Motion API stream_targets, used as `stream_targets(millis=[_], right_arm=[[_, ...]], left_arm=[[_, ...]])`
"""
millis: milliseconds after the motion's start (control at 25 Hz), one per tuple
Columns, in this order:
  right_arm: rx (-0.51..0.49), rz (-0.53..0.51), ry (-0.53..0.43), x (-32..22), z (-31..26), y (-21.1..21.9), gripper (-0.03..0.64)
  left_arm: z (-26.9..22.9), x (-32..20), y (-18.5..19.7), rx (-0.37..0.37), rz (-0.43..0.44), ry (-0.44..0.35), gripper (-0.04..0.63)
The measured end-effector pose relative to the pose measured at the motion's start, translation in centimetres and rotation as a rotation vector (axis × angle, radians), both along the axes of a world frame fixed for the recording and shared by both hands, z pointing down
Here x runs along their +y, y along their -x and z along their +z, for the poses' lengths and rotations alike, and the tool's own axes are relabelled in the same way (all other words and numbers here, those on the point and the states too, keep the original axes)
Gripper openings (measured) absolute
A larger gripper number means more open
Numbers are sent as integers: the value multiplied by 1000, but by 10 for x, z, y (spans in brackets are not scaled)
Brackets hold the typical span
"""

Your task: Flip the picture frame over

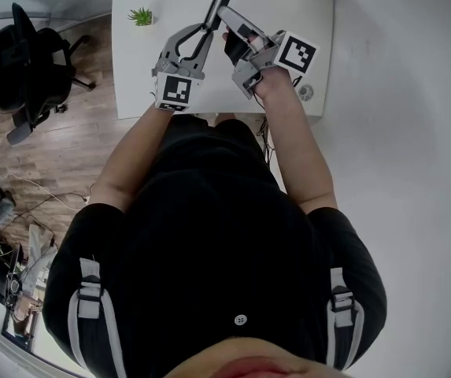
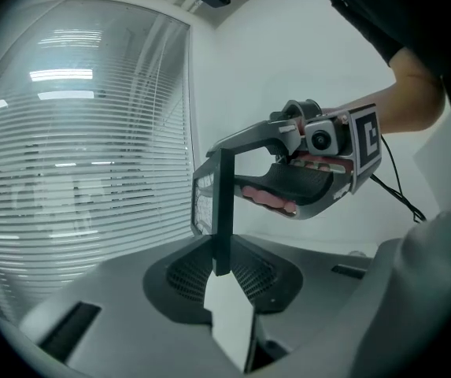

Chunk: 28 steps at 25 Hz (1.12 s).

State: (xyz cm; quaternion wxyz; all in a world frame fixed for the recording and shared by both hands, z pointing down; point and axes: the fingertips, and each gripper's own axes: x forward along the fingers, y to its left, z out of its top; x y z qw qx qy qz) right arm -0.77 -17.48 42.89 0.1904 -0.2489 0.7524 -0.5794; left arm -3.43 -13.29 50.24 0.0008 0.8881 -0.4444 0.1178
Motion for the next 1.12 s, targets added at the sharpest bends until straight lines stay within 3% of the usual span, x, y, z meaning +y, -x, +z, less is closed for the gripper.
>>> stream_targets(millis=[280,560,840,1120], right_arm=[[178,-56,-44,-3,0,0,168],[369,-61,-28,-8,9,-7,156],[273,-55,31,-7,8,-6,101],[156,-13,85,-10,14,-15,74]], left_arm=[[1,3,-4,-54,21,-31,72],[6,7,-3,-121,29,-50,72],[10,4,-2,-155,16,-65,83],[10,0,-5,-90,46,-23,147]])
